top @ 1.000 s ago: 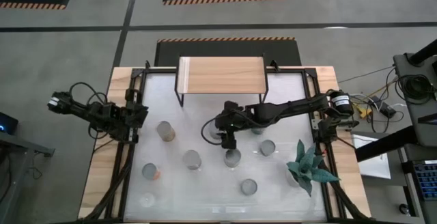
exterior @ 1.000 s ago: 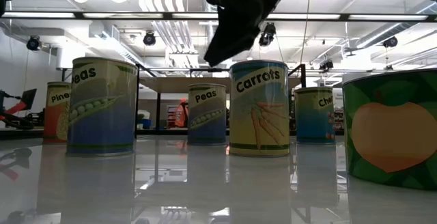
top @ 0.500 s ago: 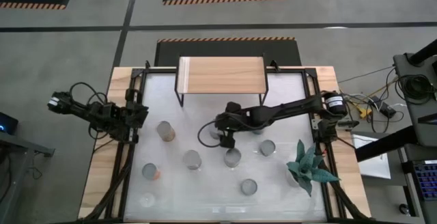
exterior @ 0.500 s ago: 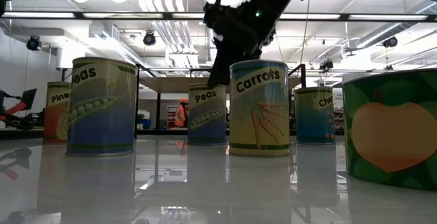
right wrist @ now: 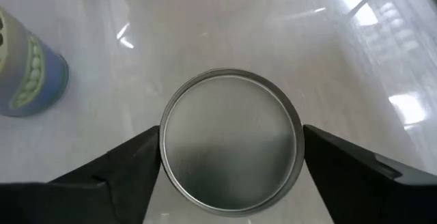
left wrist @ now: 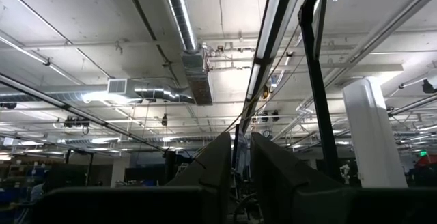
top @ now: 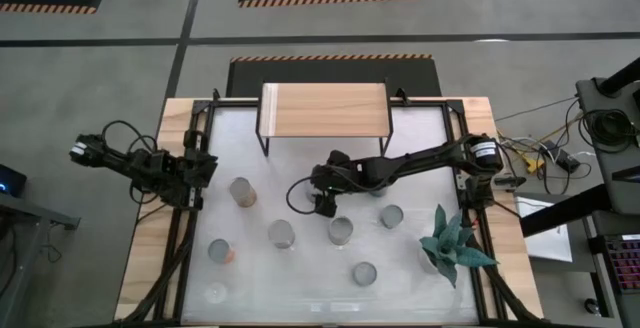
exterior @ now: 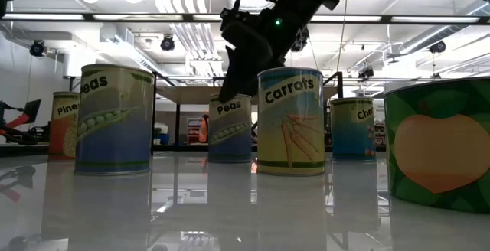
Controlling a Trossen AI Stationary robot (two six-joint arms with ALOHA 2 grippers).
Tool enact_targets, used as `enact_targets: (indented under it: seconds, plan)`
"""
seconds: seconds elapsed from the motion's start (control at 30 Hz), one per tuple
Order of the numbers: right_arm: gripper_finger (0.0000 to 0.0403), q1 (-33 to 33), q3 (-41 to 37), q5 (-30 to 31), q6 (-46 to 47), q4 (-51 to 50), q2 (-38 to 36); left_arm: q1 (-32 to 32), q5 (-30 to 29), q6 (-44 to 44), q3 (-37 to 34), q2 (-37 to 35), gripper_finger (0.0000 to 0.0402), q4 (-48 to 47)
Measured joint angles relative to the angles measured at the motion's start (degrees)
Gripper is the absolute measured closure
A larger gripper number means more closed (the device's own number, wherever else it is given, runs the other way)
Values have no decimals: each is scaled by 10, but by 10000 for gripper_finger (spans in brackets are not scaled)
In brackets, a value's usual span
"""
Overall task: Pick and place cans onto a shelf
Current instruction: Put the top large canned peas on the shelf
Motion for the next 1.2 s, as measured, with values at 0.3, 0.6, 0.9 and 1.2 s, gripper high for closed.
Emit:
enact_targets:
  seconds: [0.3,0.6,0.9,1.2]
  plan:
    - [88,-1,0,-13,13,3,4,0,0,0,0,0,362,0]
    - [81,6,29,-23,-1,-48,-4,0,0,0,0,0,362,0]
    - [80,8,161,-19,-32,-187,-14,0,0,0,0,0,362,0]
    - [79,-36,299,-17,-110,-204,-13,0,0,0,0,0,362,1]
